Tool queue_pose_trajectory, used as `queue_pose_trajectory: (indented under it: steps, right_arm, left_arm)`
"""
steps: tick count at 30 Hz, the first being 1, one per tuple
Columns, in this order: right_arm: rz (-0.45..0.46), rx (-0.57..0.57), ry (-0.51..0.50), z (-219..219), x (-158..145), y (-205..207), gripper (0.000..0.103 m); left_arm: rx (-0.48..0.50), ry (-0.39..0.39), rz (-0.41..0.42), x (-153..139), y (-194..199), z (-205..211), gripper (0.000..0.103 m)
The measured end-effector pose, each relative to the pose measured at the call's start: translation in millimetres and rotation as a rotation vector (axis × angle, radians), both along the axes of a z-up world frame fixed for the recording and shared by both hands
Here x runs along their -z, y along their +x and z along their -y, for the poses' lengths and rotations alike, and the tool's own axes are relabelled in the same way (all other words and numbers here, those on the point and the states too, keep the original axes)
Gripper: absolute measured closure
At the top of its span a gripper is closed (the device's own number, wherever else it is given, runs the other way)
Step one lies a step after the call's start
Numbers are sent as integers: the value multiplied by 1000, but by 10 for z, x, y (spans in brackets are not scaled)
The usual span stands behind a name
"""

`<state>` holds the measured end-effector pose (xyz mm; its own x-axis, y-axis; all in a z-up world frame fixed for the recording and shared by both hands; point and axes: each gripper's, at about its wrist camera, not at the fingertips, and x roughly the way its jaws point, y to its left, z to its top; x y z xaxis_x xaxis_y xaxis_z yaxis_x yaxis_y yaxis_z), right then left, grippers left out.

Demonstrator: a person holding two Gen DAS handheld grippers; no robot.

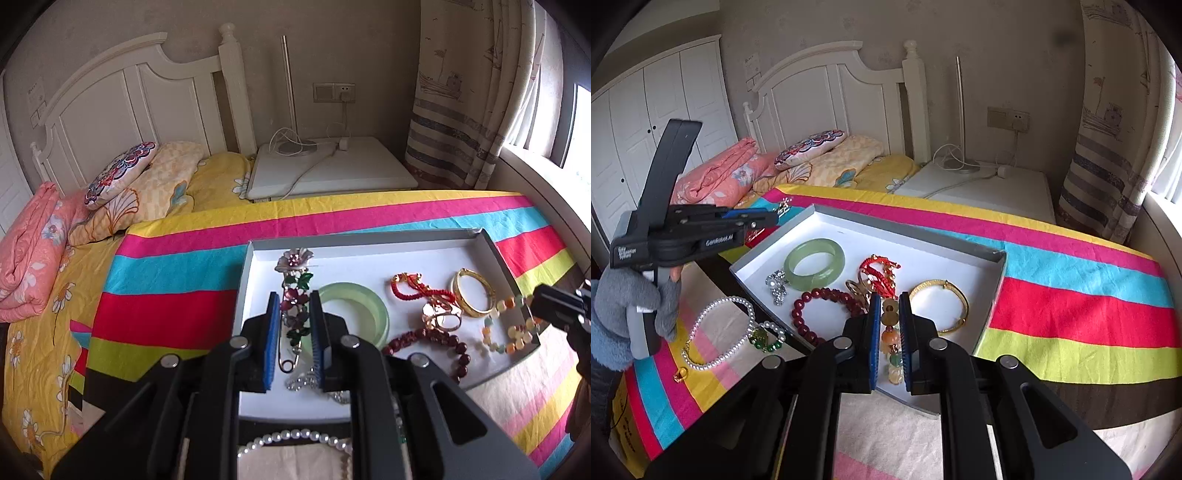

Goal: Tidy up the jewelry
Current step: 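Lower the pin brooch into the box with the left tool and open it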

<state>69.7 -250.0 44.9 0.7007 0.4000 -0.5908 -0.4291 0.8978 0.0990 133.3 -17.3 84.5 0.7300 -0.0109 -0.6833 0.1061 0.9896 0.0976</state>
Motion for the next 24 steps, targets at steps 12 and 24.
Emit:
queue_pose_trajectory:
  steps: [12, 24]
  right_arm:
    - [-31, 33, 124, 350, 137, -22, 31]
    - [-5, -14, 213, 359, 13, -467, 31]
  left_arm:
    - [-22, 103, -166, 374, 708, 169, 88]
    - [-30, -30, -49, 20, 392, -173, 30]
